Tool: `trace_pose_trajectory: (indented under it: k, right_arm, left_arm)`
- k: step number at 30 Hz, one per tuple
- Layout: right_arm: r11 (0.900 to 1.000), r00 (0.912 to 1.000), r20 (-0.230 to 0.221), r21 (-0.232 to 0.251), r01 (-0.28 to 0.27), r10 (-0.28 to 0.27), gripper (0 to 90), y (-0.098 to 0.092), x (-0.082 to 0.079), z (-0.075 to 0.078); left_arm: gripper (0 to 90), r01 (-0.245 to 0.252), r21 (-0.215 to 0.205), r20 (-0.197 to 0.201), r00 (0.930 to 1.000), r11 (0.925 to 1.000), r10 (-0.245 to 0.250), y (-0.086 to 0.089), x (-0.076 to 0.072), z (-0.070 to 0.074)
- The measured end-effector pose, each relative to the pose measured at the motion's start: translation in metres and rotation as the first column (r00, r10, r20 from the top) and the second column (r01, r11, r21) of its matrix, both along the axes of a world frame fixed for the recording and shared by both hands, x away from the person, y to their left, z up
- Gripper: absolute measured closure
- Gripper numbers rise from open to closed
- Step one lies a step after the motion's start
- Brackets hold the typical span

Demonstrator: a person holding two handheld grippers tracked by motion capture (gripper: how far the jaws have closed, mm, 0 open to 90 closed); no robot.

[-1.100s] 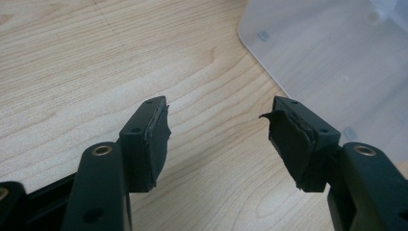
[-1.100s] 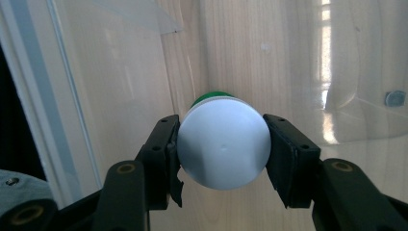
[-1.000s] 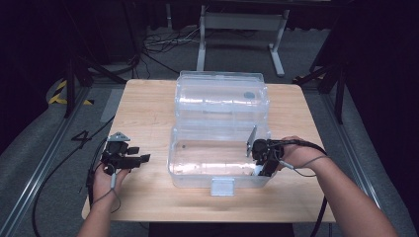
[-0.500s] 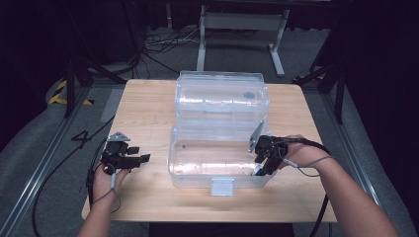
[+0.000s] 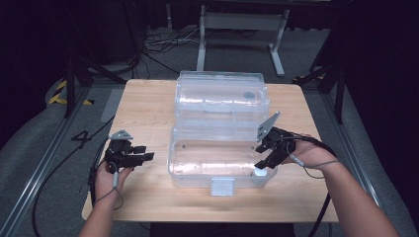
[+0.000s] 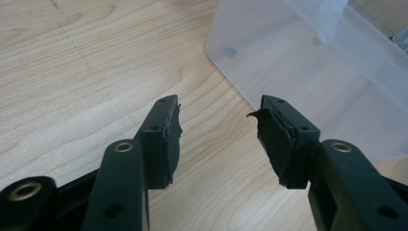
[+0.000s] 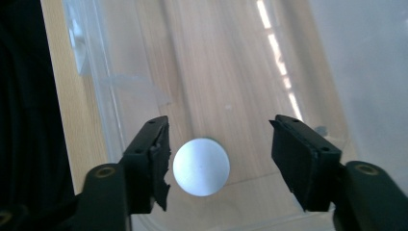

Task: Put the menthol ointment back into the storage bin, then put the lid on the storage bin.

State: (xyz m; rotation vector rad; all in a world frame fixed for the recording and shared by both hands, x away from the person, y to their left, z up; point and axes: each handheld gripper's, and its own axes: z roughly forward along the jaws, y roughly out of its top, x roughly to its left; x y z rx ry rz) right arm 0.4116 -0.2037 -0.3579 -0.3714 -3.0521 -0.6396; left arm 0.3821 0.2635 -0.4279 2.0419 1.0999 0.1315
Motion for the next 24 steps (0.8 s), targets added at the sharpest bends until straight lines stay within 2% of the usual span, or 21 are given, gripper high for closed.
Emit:
trace_pose_trajectory:
  k: [4, 7, 9, 14, 16, 19, 24]
  right_arm:
    - [0.998, 0.9995, 0.022, 0.054, 0.024, -0.025, 35.4, -0.005, 0.002, 0.007]
    - [0.993, 0.9986, 0.017, 0.105, 0.048, -0.050, 35.7, -0.010, 0.004, 0.014]
    - [0.990, 0.9987, 0.022, 0.133, 0.044, -0.047, 35.4, -0.012, 0.004, 0.017]
    - [0.985, 0.9983, 0.032, 0.165, 0.043, -0.049, 35.2, -0.013, 0.003, 0.025]
    - [0.982, 0.9978, 0.035, 0.181, 0.050, -0.057, 35.2, -0.013, 0.002, 0.029]
    - [0.978, 0.9967, 0.058, 0.203, 0.044, -0.057, 35.2, -0.013, 0.003, 0.035]
    - [0.966, 0.9899, 0.104, 0.248, 0.068, -0.096, 35.1, -0.013, 0.005, 0.046]
  left_arm:
    - [52.8, 0.003, -0.004, 0.001, 1.0000, 1.0000, -0.003, -0.001, -0.001, 0.002]
    - [52.9, -0.002, -0.008, 0.000, 1.0000, 1.0000, 0.002, 0.000, -0.001, 0.002]
    - [52.8, -0.004, -0.001, 0.001, 1.0000, 1.0000, 0.004, 0.000, -0.002, 0.002]
    - [55.3, 0.006, 0.016, 0.013, 0.9999, 0.9999, -0.006, -0.003, -0.002, 0.003]
    - [55.5, 0.014, 0.007, 0.011, 0.9998, 0.9999, -0.014, -0.004, -0.003, 0.004]
    - [53.7, 0.023, -0.031, 0.005, 0.9997, 0.9993, -0.023, -0.004, -0.003, 0.005]
    - [52.5, 0.031, -0.028, 0.005, 0.9995, 0.9991, -0.031, -0.005, -0.003, 0.005]
